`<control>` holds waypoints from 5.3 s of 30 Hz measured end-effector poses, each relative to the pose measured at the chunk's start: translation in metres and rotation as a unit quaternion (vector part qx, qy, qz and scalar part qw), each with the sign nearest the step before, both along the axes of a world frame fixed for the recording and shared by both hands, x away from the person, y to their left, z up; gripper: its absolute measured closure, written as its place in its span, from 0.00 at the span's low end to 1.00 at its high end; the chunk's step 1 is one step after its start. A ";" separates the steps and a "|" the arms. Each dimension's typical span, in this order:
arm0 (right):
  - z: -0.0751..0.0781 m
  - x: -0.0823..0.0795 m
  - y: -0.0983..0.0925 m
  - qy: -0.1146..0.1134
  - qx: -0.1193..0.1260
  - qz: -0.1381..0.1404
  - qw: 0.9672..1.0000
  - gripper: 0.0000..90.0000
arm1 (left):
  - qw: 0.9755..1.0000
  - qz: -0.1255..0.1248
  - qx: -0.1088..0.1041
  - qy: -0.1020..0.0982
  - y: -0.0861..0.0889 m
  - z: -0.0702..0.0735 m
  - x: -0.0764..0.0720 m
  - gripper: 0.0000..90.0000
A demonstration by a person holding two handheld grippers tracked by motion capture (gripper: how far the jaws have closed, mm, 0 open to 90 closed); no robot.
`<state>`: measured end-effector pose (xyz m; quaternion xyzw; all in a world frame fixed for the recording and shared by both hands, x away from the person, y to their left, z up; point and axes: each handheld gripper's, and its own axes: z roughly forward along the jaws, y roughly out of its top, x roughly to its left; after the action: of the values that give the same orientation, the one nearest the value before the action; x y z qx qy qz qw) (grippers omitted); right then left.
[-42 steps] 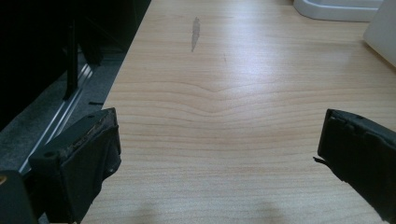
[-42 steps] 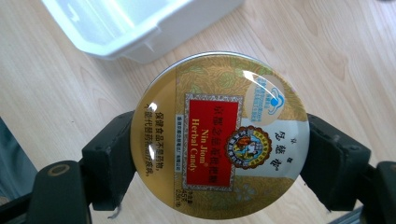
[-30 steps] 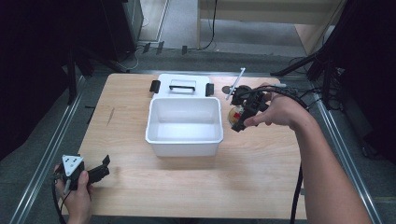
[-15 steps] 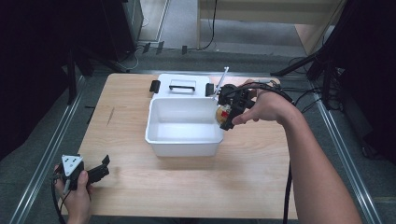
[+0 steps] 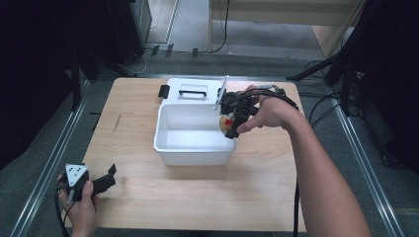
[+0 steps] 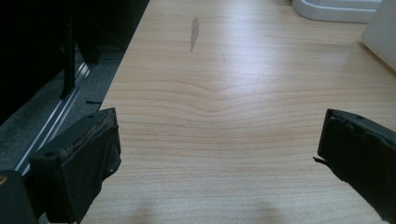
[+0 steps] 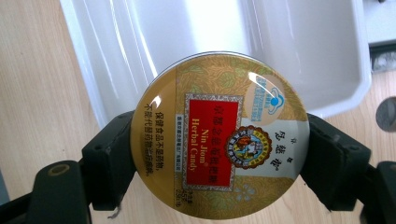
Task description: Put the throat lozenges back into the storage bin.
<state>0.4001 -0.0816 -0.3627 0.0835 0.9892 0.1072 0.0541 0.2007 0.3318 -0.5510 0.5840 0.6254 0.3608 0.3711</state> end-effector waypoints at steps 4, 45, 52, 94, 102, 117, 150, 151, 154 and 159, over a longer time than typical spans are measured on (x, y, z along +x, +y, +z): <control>-0.005 0.003 0.005 -0.003 0.002 0.014 1.000 0.23 | 1.000 0.000 0.000 0.000 0.000 0.000 0.000 0.00; -0.053 0.012 0.034 0.000 -0.043 0.055 0.998 0.23 | 1.000 -0.001 -0.002 -0.002 0.000 0.000 -0.001 0.00; -0.061 0.012 0.036 0.004 -0.053 0.057 0.997 0.23 | 1.000 -0.002 -0.001 -0.002 0.000 0.000 -0.001 0.00; -0.081 0.014 0.047 0.021 -0.087 0.054 0.995 0.22 | 1.000 -0.002 -0.006 -0.003 0.001 0.000 -0.001 0.00; -0.081 0.015 0.046 0.043 -0.093 0.063 0.993 0.16 | 1.000 0.000 -0.007 -0.002 0.001 0.000 -0.001 0.00; -0.072 0.012 0.042 0.020 -0.075 0.062 0.995 0.23 | 1.000 0.000 -0.007 -0.001 0.001 0.000 -0.001 0.00; -0.007 -0.008 0.000 -0.006 -0.014 0.025 1.000 0.21 | 1.000 0.001 0.000 -0.001 0.000 0.000 -0.001 0.00; -0.005 -0.008 -0.003 -0.006 -0.013 0.024 1.000 0.21 | 1.000 0.001 0.000 -0.001 0.000 0.000 -0.001 0.00; -0.002 -0.009 -0.011 -0.011 -0.011 0.020 1.000 0.20 | 1.000 0.002 0.001 -0.002 0.000 0.000 -0.001 0.00; 0.002 -0.013 -0.022 -0.015 -0.009 0.004 1.000 0.16 | 1.000 0.002 -0.001 -0.001 0.000 0.000 -0.001 0.00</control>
<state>0.3875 -0.1036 -0.3607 0.0774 0.9896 0.0996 0.0691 0.2000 0.3316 -0.5512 0.5818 0.6268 0.3616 0.3713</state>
